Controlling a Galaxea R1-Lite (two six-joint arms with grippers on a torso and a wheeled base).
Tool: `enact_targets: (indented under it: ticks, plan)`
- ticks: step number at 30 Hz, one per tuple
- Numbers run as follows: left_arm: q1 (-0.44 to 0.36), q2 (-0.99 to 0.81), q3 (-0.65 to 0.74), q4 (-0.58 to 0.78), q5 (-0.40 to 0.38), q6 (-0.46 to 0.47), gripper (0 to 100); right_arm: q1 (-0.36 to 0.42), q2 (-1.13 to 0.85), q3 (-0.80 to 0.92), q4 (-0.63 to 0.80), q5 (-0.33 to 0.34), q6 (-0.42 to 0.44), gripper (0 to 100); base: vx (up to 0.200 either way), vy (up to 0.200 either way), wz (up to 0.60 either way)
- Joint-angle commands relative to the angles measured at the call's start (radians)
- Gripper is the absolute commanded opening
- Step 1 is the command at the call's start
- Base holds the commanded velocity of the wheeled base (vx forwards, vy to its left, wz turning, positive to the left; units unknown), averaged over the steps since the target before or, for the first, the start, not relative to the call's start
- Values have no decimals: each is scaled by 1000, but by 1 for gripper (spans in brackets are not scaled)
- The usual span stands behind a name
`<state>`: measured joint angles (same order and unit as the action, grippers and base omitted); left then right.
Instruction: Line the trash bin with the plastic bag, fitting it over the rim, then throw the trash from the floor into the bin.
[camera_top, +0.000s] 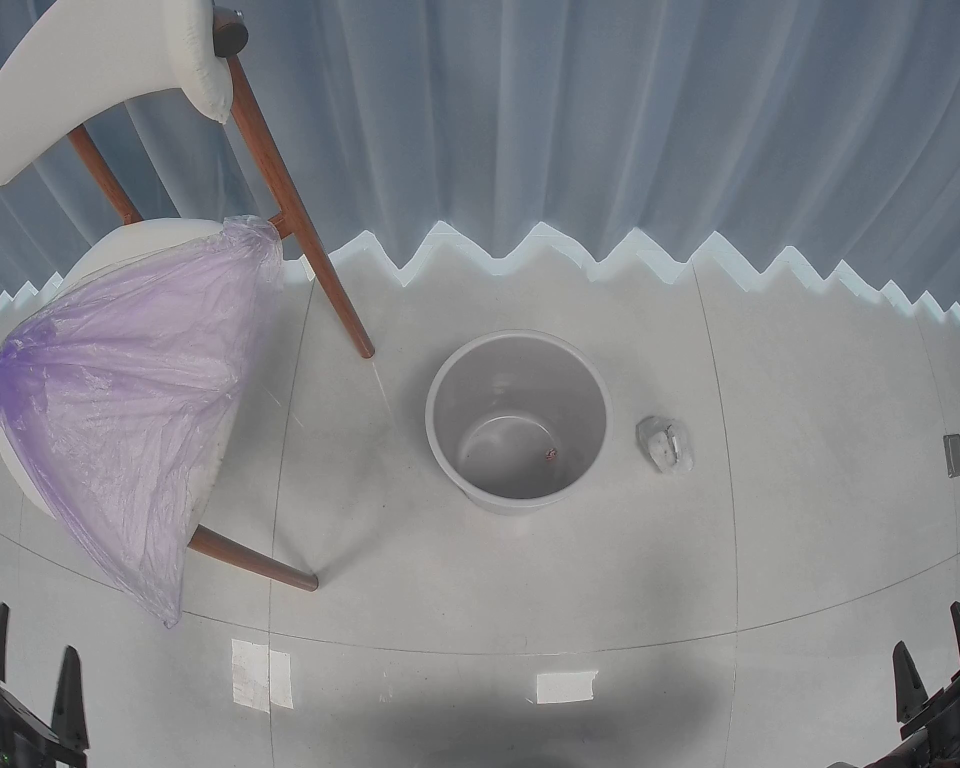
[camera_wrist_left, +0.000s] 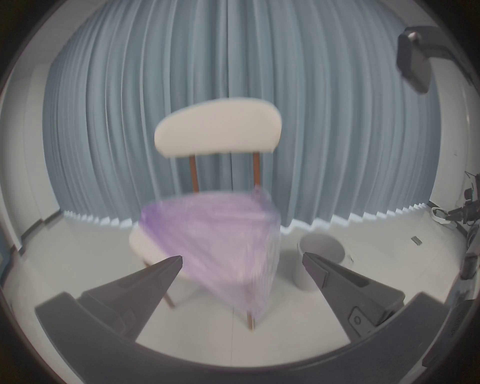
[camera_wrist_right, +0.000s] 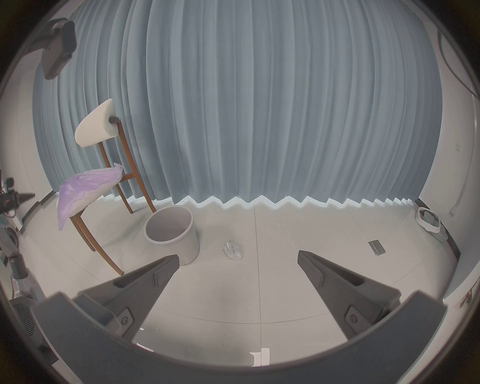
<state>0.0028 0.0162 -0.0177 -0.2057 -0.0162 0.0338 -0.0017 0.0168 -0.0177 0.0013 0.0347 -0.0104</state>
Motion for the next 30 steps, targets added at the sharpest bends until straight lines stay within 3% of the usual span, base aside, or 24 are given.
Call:
enact_targets:
  ticks: [1,2,4,5,6,10,12,22,26,30]
  plan:
    - [2,-15,18,-178,-85,89,100,0,-17,15,0,1,0,100,0,0,0]
    - [-1,-4,-2,-153,-134,89,100,0,-17,15,0,1,0,100,0,0,0]
    - [-6,47,-54,-121,-154,93,100,0,-17,15,0,1,0,100,0,0,0]
    - [-6,47,-54,-121,-154,93,100,0,-17,15,0,1,0,100,0,0,0]
    - [-38,177,-139,-63,-163,95,100,0,-17,15,0,1,0,100,0,0,0]
    - [-129,398,-323,16,-156,74,100,0,-17,15,0,1,0,100,0,0,0]
    - [-135,476,-378,42,-145,75,100,0,-17,15,0,1,0,100,0,0,0]
    - [-135,835,-545,63,-111,251,100,0,-17,15,0,1,0,100,0,0,0]
    - [-176,953,-556,60,-2,423,100,0,-17,15,0,1,0,100,0,0,0]
    - [-257,1048,-584,57,124,488,100,0,-17,15,-1,1,0,100,0,0,0]
